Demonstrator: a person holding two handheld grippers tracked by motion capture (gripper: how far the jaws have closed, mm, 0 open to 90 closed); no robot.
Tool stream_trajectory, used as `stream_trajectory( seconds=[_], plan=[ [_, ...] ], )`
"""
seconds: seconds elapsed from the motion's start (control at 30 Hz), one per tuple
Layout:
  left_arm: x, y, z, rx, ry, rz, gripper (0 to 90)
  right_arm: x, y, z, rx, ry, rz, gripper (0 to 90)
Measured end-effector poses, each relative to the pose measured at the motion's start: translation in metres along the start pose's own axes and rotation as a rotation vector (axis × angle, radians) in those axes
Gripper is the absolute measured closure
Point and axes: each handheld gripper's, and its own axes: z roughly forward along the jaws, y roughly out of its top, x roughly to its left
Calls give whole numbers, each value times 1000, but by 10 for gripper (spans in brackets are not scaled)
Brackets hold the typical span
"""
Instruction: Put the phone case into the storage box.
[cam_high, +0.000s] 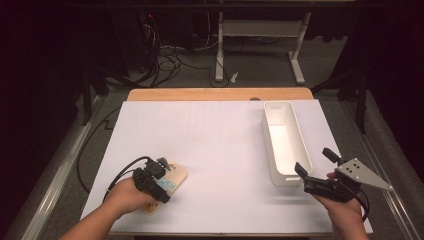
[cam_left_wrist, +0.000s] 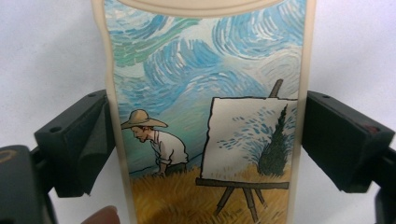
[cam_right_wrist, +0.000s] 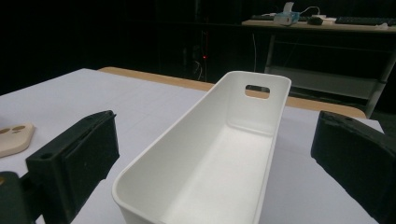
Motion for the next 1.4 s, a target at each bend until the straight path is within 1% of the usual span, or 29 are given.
stream_trajectory(
  seconds=[0.33,0.47,0.57,0.7,0.73,0.93,1.03,1.13,1.27,1.4],
  plan=[
    [0,-2,-3,-15,3,-5,105,-1,0,0,0,2,4,16],
    [1,-4,-6,-41,-6,-14,105,-1,0,0,1,0,2,16],
    [3,-7,-10,-61,-20,-27,105,0,0,0,1,-1,2,17],
    [6,-9,-15,-87,-36,-27,104,0,0,0,3,0,1,18],
    [6,-9,-15,-99,-35,-29,105,0,0,0,3,1,0,17],
    [6,-10,-18,-132,-43,-28,104,1,0,0,0,8,2,18],
    [7,-10,-18,-167,-52,-45,104,1,0,0,-1,10,-1,17],
    [7,-11,-19,-209,-60,-50,104,1,0,0,-2,9,-3,17],
    [6,-11,-21,-268,-61,-50,104,0,0,-1,-1,7,0,17],
    [4,-9,-20,-304,-63,-35,104,1,0,0,-2,9,-1,17]
  ],
)
